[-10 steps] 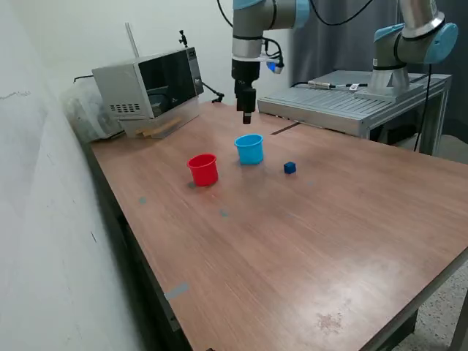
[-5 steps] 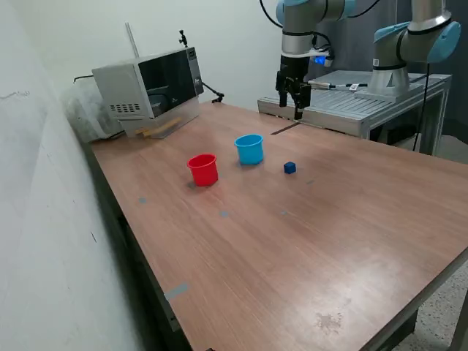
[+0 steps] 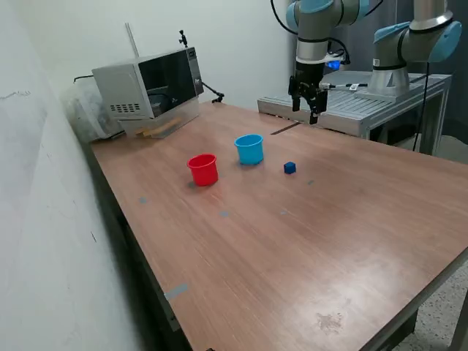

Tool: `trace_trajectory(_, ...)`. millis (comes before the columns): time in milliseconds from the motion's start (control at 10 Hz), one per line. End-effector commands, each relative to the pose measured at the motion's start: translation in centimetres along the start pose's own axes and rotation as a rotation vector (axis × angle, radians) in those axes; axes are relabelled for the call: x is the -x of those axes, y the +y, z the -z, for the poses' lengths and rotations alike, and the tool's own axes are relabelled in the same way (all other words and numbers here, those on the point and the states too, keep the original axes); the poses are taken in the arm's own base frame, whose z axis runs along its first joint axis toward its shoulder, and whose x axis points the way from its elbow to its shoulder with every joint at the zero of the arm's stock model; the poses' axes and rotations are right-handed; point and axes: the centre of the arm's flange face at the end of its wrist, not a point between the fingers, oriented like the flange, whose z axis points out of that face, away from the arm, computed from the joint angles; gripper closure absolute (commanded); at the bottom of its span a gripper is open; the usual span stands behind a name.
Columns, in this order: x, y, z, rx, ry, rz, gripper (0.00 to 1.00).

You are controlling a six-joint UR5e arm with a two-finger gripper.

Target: Place red objects in the red bin, and blue objects in the blue bin.

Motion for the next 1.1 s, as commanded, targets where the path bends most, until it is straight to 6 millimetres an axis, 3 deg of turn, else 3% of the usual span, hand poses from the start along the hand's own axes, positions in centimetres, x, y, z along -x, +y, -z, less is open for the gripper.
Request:
trace_trajectory(0, -2.4, 3.0, -2.3, 0.016, 0.007, 0.010, 0.00)
trace_trajectory(400, -3.7, 5.5, -6.7, -0.013, 0.002, -0.025, 0.00)
trace_trajectory(1000, -4.2, 5.1, -10.1, -0.062, 0.019, -0.025, 0.00)
